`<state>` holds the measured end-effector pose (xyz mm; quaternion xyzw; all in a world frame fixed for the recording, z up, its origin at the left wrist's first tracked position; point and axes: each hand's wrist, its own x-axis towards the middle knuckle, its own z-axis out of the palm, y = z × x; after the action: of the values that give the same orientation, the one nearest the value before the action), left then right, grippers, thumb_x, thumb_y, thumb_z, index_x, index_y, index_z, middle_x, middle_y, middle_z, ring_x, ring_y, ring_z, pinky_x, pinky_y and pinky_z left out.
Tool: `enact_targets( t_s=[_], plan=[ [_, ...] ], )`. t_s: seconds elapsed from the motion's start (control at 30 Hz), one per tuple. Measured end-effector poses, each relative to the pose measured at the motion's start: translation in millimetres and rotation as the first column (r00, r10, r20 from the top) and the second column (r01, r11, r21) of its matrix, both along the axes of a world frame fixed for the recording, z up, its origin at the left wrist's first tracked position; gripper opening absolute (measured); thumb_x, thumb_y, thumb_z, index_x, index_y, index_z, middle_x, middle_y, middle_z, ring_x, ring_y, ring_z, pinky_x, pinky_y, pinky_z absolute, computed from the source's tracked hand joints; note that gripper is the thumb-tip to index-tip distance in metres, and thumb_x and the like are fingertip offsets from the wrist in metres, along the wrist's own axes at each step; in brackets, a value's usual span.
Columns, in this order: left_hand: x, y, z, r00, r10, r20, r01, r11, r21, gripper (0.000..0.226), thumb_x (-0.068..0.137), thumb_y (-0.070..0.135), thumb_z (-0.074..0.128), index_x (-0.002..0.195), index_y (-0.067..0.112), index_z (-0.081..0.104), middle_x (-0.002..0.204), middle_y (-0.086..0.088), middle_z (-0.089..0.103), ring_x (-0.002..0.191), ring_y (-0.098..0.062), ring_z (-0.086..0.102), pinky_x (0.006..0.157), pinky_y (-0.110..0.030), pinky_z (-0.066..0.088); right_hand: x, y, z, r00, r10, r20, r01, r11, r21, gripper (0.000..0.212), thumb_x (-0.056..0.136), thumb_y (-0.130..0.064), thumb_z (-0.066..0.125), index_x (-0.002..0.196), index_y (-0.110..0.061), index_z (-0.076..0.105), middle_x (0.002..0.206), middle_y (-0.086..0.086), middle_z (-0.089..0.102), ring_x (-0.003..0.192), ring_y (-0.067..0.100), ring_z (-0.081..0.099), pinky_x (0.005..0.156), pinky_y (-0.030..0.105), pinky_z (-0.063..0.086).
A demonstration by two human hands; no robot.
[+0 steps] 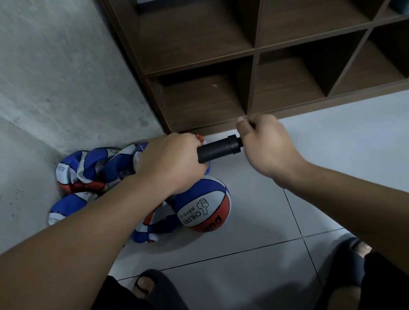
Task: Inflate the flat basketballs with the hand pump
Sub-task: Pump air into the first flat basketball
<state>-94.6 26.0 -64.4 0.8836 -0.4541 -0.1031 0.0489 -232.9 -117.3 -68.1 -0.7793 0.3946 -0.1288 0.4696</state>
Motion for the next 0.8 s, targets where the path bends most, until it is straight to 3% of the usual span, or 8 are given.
enact_targets(
  t_s=[0.1,0.33,0.47,0.6,0.7,0.8],
  plan=[
    [-2,-1,0,1.0,-0.003,-0.022,0.003,1.0,-0.004,0.025,0.088,0.041,0.073,0.073,0.031,0.057,0.065,0.006,0.061,0.059,-0.018,0.063,0.061,-0.038,0.06,2,0,1,1.0,0.018,-0.001,-0.018,1.0,-0.002,0.042,0.114,-0.04,0.045,0.084,-0.013,0.059,0.07,0.002,0.056,0.058,0.018,0.05,0.052,0.029,0.035],
    [8,2,2,0.995,-0.011,-0.103,0.013,1.0,0.019,0.022,0.089,0.039,0.071,0.073,0.027,0.061,0.065,0.004,0.064,0.058,-0.019,0.064,0.058,-0.035,0.056,4,-9,5,0.998,0.069,-0.008,-0.069,0.997,-0.024,0.043,0.112,-0.04,0.05,0.076,-0.017,0.054,0.062,-0.004,0.049,0.054,0.015,0.046,0.054,0.03,0.036],
    [33,14,4,0.981,0.073,-0.177,-0.065,0.997,0.051,0.031,0.092,0.043,0.07,0.071,0.021,0.065,0.06,0.0,0.065,0.055,-0.021,0.064,0.054,-0.031,0.048,-2,-44,14,0.995,-0.094,0.017,0.095,0.994,-0.057,0.049,0.109,-0.038,0.055,0.067,-0.014,0.049,0.057,-0.004,0.046,0.055,0.017,0.045,0.055,0.03,0.038],
    [43,19,6,0.984,0.082,-0.156,-0.075,0.996,0.048,0.032,0.092,0.035,0.071,0.066,0.02,0.061,0.056,0.002,0.057,0.051,-0.019,0.057,0.052,-0.03,0.042,-5,-57,18,0.981,-0.191,0.041,0.19,0.982,0.017,0.044,0.109,-0.039,0.053,0.087,-0.003,0.066,0.072,0.007,0.059,0.066,0.026,0.054,0.065,0.039,0.045],
    [31,11,4,0.99,0.066,-0.123,-0.061,0.997,0.045,0.03,0.093,0.036,0.072,0.068,0.022,0.06,0.058,0.003,0.058,0.052,-0.017,0.058,0.053,-0.028,0.038,0,-42,19,0.982,-0.165,0.09,0.168,0.985,-0.031,0.041,0.112,-0.034,0.049,0.11,0.001,0.07,0.101,0.013,0.073,0.097,0.028,0.068,0.083,0.042,0.053],
    [24,6,5,0.995,0.045,-0.086,-0.045,0.999,0.003,0.036,0.095,0.044,0.071,0.068,0.025,0.056,0.061,0.003,0.06,0.055,-0.018,0.06,0.053,-0.029,0.039,6,-27,18,0.99,-0.098,0.097,0.104,0.993,-0.055,0.041,0.113,-0.037,0.048,0.084,-0.011,0.063,0.073,-0.001,0.059,0.068,0.017,0.056,0.063,0.034,0.042]
  ],
)
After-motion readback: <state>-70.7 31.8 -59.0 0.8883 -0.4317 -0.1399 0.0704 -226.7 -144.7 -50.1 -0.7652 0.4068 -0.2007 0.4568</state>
